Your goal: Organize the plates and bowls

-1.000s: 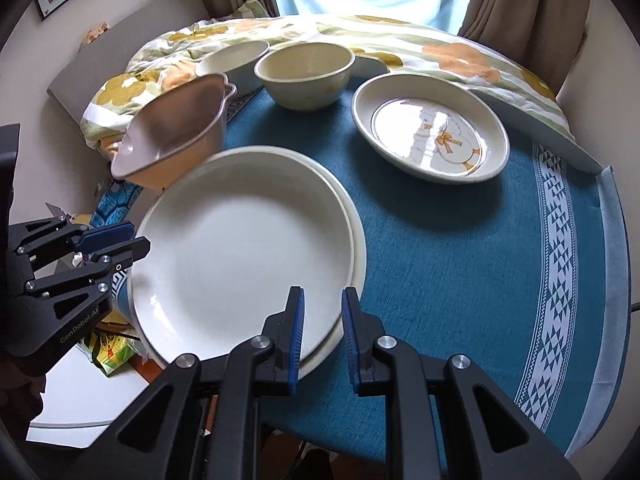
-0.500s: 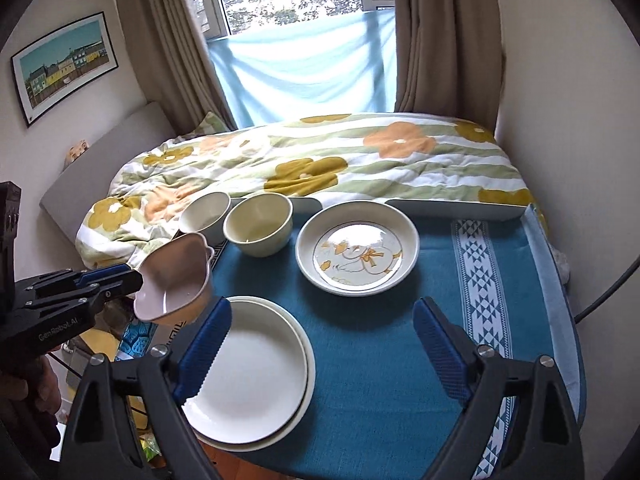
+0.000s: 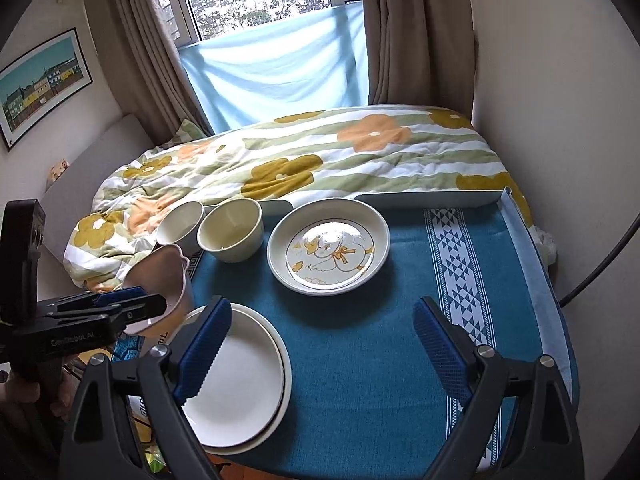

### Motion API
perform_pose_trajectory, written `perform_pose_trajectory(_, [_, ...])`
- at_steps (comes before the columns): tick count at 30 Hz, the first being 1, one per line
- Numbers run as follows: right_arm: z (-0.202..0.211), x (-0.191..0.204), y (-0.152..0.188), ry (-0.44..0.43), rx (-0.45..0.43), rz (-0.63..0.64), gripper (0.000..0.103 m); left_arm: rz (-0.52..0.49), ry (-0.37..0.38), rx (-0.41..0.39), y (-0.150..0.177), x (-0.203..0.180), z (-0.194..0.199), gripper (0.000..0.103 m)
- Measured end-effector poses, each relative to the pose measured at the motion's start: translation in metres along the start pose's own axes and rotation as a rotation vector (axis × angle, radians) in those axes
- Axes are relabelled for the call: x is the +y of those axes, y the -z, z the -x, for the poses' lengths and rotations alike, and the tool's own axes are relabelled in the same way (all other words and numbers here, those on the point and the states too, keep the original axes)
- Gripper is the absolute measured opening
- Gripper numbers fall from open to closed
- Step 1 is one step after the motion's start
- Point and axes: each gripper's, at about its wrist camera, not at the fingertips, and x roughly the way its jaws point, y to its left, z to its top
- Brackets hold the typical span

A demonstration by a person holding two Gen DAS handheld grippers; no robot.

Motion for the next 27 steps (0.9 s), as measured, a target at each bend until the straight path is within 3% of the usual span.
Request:
perform_pose_trajectory(5, [-0.001, 0.0, -0.002, 0.015, -0.009, 0.003, 0.09, 0.019, 0.001, -0.001, -0.01, 0.006, -0.003, 0.099])
perform_pose_trajectory(13, [-0.012, -0.017, -0.018, 0.008, 0.001, -0.026, 0.09, 0.1, 0.078, 0.013, -0.035, 0.012, -0.024, 0.099])
perform_pose_trajectory(16, [-0.028, -0.035, -0.036, -0.001, 0.069, -0.03, 0.09, 0.153, 0.113, 0.01, -0.041, 0.008, -0.035, 0.099])
perform_pose_trajectory(22, [-0.079, -0.077, -0.077, -0.058, 0.137, 0.024, 0.09, 0.251, 0.054, 0.03, -0.05, -0.007, -0.078, 0.099])
perform_pose_trajectory(25, [-0.123, -0.093, -0.092, -0.118, 0.221, 0.085, 0.09, 0.342, 0.035, 0.043, -0.053, -0.009, -0.107, 0.089])
perform_pose_trajectory(27, [-0.154, -0.104, -0.096, -0.176, 0.274, 0.111, 0.09, 0.387, 0.014, 0.066, -0.055, -0.011, -0.131, 0.071])
